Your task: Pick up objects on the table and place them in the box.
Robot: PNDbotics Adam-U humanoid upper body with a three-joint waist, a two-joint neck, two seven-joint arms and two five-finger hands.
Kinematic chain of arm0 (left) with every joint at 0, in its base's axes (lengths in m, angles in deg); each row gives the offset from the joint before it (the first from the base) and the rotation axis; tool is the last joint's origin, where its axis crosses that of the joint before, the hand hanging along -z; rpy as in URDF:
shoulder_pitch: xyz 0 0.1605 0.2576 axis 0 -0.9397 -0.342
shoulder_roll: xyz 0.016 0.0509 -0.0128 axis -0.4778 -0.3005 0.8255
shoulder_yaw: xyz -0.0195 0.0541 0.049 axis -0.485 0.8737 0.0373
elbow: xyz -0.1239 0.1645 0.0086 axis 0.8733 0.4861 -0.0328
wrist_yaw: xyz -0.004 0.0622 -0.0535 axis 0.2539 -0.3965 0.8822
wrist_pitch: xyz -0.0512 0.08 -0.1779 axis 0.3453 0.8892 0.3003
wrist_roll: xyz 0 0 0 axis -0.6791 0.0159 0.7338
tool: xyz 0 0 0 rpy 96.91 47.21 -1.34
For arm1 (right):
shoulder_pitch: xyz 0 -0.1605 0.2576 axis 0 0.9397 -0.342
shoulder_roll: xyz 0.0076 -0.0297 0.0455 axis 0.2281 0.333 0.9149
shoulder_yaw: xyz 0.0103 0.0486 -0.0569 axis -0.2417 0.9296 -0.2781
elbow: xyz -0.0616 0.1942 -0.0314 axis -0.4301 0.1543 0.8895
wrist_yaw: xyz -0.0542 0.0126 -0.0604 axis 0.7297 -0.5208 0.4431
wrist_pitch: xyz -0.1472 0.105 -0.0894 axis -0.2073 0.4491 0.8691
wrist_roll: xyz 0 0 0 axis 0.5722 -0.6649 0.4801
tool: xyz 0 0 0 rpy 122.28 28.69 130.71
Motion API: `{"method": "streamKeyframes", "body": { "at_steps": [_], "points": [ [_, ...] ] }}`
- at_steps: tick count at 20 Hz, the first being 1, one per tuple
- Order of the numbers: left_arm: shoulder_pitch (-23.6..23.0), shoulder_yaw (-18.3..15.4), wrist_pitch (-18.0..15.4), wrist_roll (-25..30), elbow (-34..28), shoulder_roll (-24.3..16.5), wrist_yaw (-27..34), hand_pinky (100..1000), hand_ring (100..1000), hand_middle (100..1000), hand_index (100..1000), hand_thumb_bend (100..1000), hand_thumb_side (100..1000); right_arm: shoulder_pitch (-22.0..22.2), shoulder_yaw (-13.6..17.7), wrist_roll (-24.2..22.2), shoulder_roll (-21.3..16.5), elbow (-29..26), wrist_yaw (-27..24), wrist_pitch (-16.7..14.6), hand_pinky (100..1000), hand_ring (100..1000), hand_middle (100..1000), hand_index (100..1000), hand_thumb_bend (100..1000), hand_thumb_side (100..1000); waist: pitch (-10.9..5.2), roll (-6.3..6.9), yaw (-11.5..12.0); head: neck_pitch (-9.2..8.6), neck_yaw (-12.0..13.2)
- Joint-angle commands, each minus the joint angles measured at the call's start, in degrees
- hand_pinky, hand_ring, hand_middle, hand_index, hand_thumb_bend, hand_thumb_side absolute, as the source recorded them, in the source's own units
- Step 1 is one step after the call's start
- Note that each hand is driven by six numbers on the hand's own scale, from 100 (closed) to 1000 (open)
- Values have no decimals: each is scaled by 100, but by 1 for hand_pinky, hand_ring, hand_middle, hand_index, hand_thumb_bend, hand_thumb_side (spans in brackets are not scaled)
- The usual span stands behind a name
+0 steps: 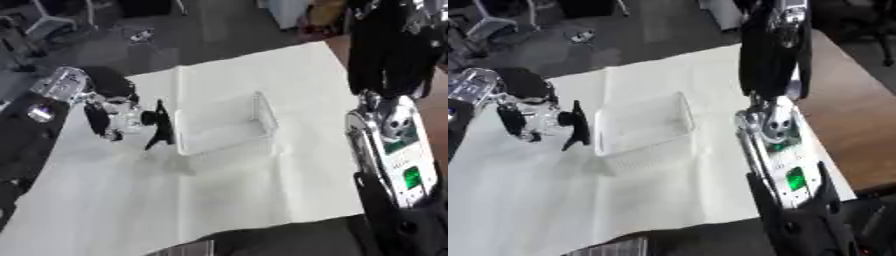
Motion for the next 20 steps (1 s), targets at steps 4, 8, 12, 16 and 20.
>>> {"method": "streamKeyframes", "body": {
  "at_steps": [4, 8, 12, 16, 20],
  "points": [
    [237, 49, 85, 252, -381, -322, 522, 100, 100, 100, 107, 100, 173, -66, 25, 16, -41, -75, 5, 4, 536, 586, 658, 828, 292, 1000, -109, -12, 27, -37, -30],
    [291, 96, 109, 167, -533, -251, 797, 100, 100, 100, 109, 100, 131, -67, 23, 12, -33, -75, 2, 3, 537, 586, 659, 828, 290, 1000, -109, -13, 11, -39, 31],
    [356, 143, 51, -104, -590, -112, 1116, 100, 100, 100, 110, 100, 128, -74, 19, 12, -6, -75, -2, -6, 538, 586, 659, 828, 285, 1000, -104, -8, -23, -42, 121],
    [445, 188, -33, -395, -582, 43, 1327, 100, 100, 100, 111, 100, 125, -89, 13, 15, 27, -75, -5, -20, 539, 586, 658, 827, 280, 1000, -96, 1, -63, -109, 42],
    [507, 216, -68, -651, -547, 203, 1410, 100, 100, 100, 112, 100, 125, -108, 2, 12, 67, -75, -12, -36, 540, 586, 659, 827, 276, 1000, -86, 12, -109, -164, 29]
  ]
}}
